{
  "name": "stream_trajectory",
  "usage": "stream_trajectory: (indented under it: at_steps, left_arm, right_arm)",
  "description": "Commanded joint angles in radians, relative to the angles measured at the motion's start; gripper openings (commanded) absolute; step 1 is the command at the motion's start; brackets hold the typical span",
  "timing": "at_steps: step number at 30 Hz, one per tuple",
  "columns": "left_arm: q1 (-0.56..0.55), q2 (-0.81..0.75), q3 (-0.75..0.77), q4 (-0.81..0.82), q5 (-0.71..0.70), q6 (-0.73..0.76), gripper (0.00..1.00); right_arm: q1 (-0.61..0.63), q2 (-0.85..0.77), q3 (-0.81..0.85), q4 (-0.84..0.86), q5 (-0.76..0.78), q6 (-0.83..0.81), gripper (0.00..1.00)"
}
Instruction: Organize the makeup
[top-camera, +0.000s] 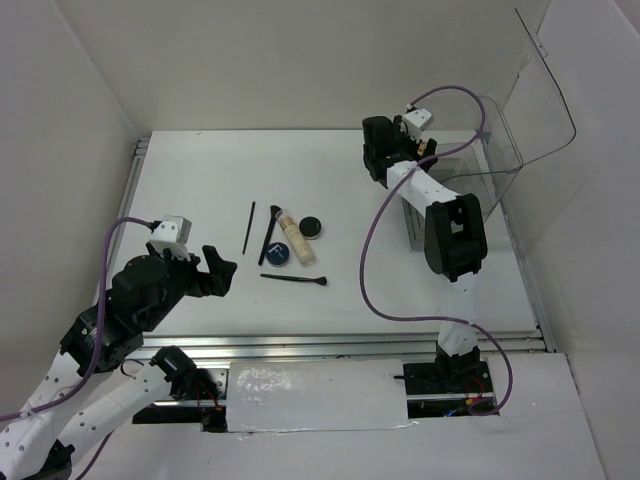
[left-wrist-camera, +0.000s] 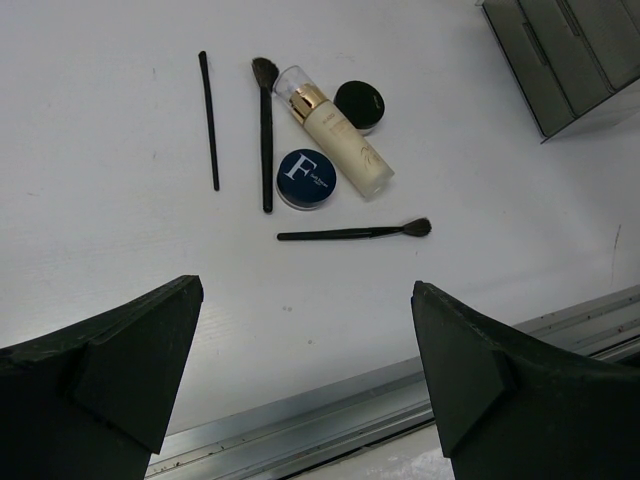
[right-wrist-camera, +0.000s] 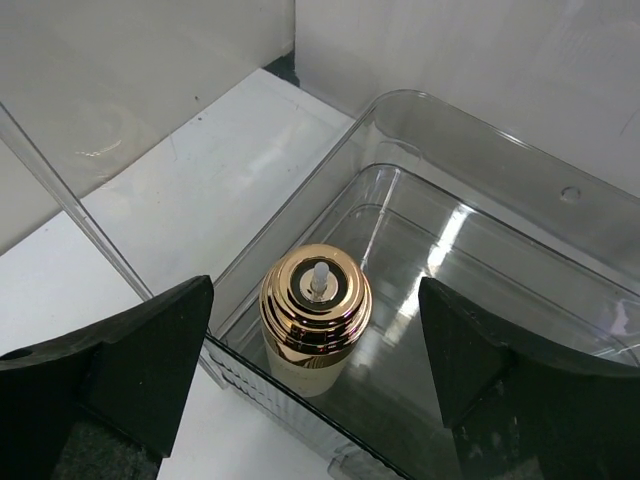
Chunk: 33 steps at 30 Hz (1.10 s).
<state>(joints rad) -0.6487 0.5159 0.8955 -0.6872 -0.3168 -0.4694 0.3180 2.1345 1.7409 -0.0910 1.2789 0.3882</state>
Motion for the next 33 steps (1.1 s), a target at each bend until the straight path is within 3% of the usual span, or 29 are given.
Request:
stream_trajectory:
  at_steps: [1, 3, 13, 16, 21, 22, 24, 25, 26, 27, 28, 30, 33]
  left_arm:
    - [-0.002, 0.009, -0.001, 0.038, -0.007, 0.017, 0.99]
    - [-0.002, 0.013, 0.0, 0.035, -0.018, 0.014, 0.99]
    - [-0.002, 0.064, 0.013, 0.003, -0.071, -0.018, 0.99]
    - [-0.002, 0.085, 0.016, -0.006, -0.096, -0.032, 0.99]
    - [-0.002, 0.208, 0.066, -0.038, -0.151, -0.06, 0.99]
    - [0.0, 0.242, 0.088, -0.058, -0.16, -0.092, 0.99]
    - [0.0, 0.344, 0.141, -0.074, -0.113, -0.153, 0.99]
    - [0.0, 0.38, 0.152, -0.06, -0.053, -0.176, 0.99]
    - [0.0, 0.444, 0.16, -0.02, -0.038, -0.201, 0.99]
    - [0.0, 0.476, 0.164, 0.0, -0.031, -0.247, 0.99]
    - [0.001, 0.543, 0.168, 0.02, -0.047, -0.271, 0.99]
    - [0.003, 0.614, 0.19, 0.08, -0.045, -0.313, 0.99]
    - [0.021, 0.797, 0.276, 0.097, -0.059, -0.371, 0.99]
  right_arm:
    - [0.018, -0.08, 0.04, 0.017, 0.011, -0.011, 0.92]
    - [0.026, -0.102, 0.04, 0.014, 0.008, -0.012, 0.99]
    - [0.111, -0.238, 0.036, 0.155, 0.03, -0.19, 1.0]
    - [0.165, -0.301, 0.017, 0.253, 0.036, -0.302, 1.0]
    - [0.355, -0.406, 0.002, 0.358, 0.004, -0.563, 1.0]
    - [0.387, -0.432, 0.041, 0.129, -0.03, -0.528, 1.0]
    - [0.45, -0.449, 0.15, -0.228, -0.195, -0.236, 1.0]
    - [0.457, -0.473, 0.236, -0.511, -0.281, -0.127, 1.0]
    - [0.455, -0.501, 0.236, -0.58, -0.381, 0.012, 1.0]
    - [0.467, -0.54, 0.2, -0.596, -0.536, 0.029, 1.0]
    - [0.486, -0.635, 0.072, -0.545, -0.584, 0.032, 1.0]
    - [0.55, -0.72, -0.088, -0.497, -0.599, 0.049, 1.0]
    - [0.579, -0.835, -0.182, -0.523, -0.622, 0.1, 1.0]
